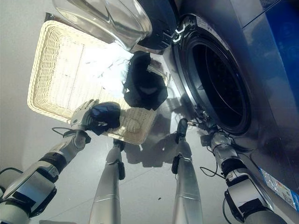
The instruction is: Put the clothes into the washing machine.
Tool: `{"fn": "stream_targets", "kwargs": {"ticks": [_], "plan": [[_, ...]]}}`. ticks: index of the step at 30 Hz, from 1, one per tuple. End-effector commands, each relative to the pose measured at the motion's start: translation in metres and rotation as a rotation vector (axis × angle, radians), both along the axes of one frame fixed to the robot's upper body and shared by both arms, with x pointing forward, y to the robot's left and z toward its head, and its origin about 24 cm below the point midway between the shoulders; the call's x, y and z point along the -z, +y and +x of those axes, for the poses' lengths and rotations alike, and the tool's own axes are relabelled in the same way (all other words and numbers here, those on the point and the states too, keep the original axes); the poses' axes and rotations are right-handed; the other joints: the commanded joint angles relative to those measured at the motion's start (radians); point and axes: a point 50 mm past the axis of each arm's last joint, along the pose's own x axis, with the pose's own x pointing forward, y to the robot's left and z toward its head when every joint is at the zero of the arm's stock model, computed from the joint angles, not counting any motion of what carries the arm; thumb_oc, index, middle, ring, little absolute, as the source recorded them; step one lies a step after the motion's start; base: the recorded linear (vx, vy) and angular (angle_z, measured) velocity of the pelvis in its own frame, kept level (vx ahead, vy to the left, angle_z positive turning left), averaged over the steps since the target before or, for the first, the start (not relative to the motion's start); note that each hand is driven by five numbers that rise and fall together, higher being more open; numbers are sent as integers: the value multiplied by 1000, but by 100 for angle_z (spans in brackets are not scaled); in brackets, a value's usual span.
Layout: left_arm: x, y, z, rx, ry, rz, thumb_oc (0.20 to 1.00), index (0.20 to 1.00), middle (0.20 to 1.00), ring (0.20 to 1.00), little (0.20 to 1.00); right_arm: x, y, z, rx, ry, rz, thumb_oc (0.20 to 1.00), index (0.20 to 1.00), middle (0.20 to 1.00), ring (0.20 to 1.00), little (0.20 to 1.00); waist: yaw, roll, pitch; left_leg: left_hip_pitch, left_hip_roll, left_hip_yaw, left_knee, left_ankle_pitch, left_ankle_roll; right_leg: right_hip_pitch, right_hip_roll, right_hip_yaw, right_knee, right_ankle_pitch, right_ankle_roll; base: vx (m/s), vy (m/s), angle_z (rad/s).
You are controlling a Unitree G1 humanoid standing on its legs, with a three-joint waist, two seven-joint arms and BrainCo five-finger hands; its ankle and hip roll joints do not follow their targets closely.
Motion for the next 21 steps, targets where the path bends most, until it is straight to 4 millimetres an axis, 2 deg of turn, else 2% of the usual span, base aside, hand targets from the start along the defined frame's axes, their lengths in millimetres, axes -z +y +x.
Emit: {"fn": "stream_targets", "kwargs": {"ticks": [1, 13, 14, 15, 16, 17, 21], "plan": [[-3, 13, -2, -64, -31, -46, 1000, 1000, 1000, 1000, 1000, 2, -10, -7, 12, -25, -11, 1000, 1000, 1000, 1000, 1000, -4, -16, -19, -51, -80, -56, 71, -4, 78, -31, 24, 14, 72, 18, 63, 3, -37, 4], [12, -8, -1, 81, 125, -12, 1000, 1000, 1000, 1000, 1000, 2, -4, -6, 11, -29, -3, 1000, 1000, 1000, 1000, 1000, -1, -11, -19, -43, -88, -62, 61, -3, 84, -28, 23, 11, 67, 26, 68, 3, -10, 2], [14, -11, 0, 100, 155, -13, 809, 809, 809, 809, 809, 1, -4, -6, 12, -30, -3, 1000, 1000, 1000, 1000, 1000, -2, -11, -19, -44, -88, -62, 61, -3, 84, -29, 23, 11, 67, 26, 68, 0, 0, 0], [14, -11, 0, 103, 159, -12, 542, 542, 542, 542, 542, 1, -4, -6, 12, -29, -3, 1000, 1000, 1000, 1000, 1000, -2, -11, -19, -44, -88, -61, 62, -3, 84, -29, 23, 11, 68, 26, 68, 0, 0, 0], [15, -14, 1, 128, 192, -14, 235, 235, 235, 235, 235, 0, -5, -5, 12, -29, -5, 1000, 1000, 1000, 1000, 1000, -3, -9, -19, -44, -88, -61, 63, -2, 85, -30, 23, 12, 70, 28, 69, 0, 0, 0], [15, -15, 1, 145, 215, -7, 200, 200, 200, 200, 200, -1, -5, -5, 11, -29, -6, 1000, 1000, 1000, 1000, 1000, -3, -9, -19, -43, -87, -60, 62, -1, 85, -30, 24, 12, 70, 28, 69, 0, 0, 0], [13, -19, 3, 176, 240, -7, 200, 200, 200, 200, 200, -2, -4, -3, 3, -34, -10, 1000, 1000, 1000, 1000, 1000, -8, -9, -19, -45, -84, -58, 66, -1, 84, -31, 27, 17, 72, 27, 70, 0, 0, 0]]}}
